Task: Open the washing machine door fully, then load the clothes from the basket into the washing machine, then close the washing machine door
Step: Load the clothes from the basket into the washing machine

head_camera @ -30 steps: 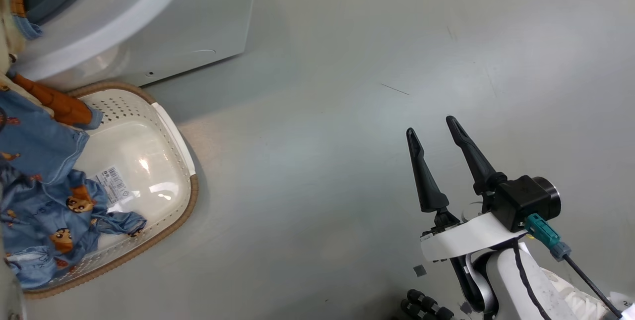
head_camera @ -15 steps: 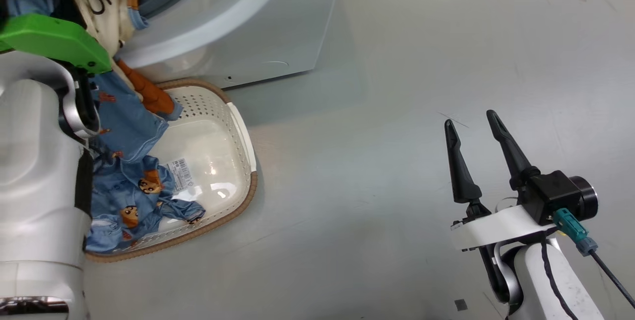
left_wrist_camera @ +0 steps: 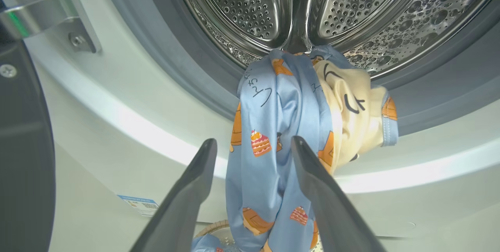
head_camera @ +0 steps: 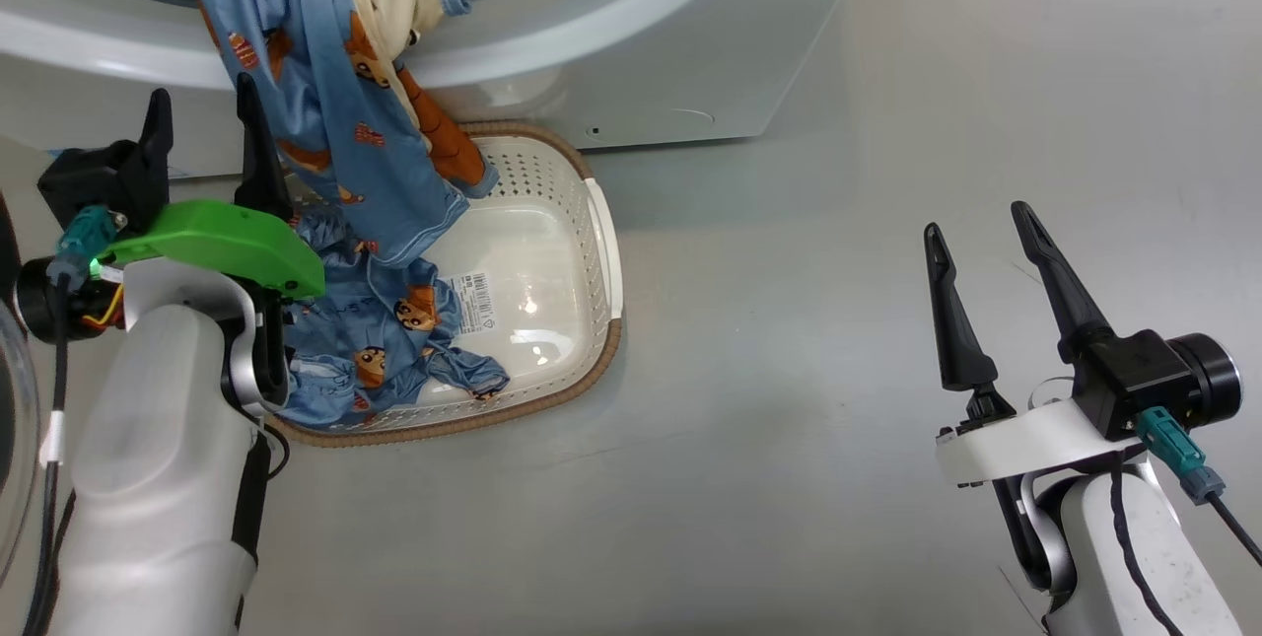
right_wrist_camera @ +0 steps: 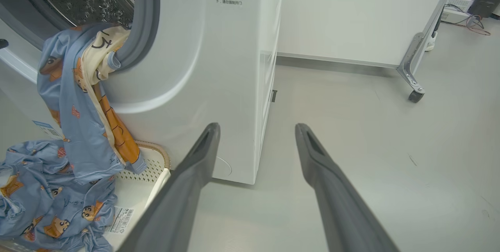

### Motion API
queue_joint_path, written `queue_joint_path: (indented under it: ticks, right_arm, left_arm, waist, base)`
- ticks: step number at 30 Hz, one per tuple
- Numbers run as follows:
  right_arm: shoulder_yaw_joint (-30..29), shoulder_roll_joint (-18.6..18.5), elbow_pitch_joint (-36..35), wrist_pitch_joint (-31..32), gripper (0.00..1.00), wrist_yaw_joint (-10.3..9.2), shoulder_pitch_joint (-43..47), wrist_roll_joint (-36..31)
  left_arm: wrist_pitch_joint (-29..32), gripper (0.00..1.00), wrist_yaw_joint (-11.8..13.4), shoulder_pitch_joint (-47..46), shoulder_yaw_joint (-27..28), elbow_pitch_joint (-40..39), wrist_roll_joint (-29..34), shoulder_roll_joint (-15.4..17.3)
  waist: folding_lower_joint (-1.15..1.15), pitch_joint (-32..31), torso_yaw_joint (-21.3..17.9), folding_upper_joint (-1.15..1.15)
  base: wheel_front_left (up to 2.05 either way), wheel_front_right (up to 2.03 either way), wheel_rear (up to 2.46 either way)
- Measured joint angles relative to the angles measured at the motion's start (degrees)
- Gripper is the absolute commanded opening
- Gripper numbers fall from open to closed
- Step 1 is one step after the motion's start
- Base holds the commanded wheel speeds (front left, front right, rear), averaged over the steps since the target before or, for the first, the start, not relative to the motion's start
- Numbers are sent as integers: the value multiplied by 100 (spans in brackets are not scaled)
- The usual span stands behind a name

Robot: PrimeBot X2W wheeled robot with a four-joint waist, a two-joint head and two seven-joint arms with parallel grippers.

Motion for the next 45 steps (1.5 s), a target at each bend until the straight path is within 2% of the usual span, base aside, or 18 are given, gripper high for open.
queue_joint_path:
  ticks: [9, 21, 31, 45]
  right_arm:
    - [-103, -48, -18, 0, 100, 43, -21, -140]
    - [-137, -123, -11, 0, 100, 99, -76, -238]
    - [-23, -37, 46, 0, 100, 159, -130, -241]
    - [43, 89, 73, 0, 100, 202, -139, -237]
  left_arm:
    - [-2, 100, -199, 732, -70, -411, 27, -147]
    - [-20, 100, -209, 1639, 236, -1227, 34, -260]
    - [-20, 100, -353, 1775, 335, -1540, 138, -261]
    - [-20, 100, -349, 1796, 305, -1537, 167, -287]
  waist:
    - [0, 200, 420, 0]
    - [0, 335, 663, 0]
    - [0, 349, 520, 0]
    - [0, 412, 171, 0]
  base:
    - [0, 0, 0]
    - [0, 0, 0]
    - [0, 0, 0]
    - [0, 0, 0]
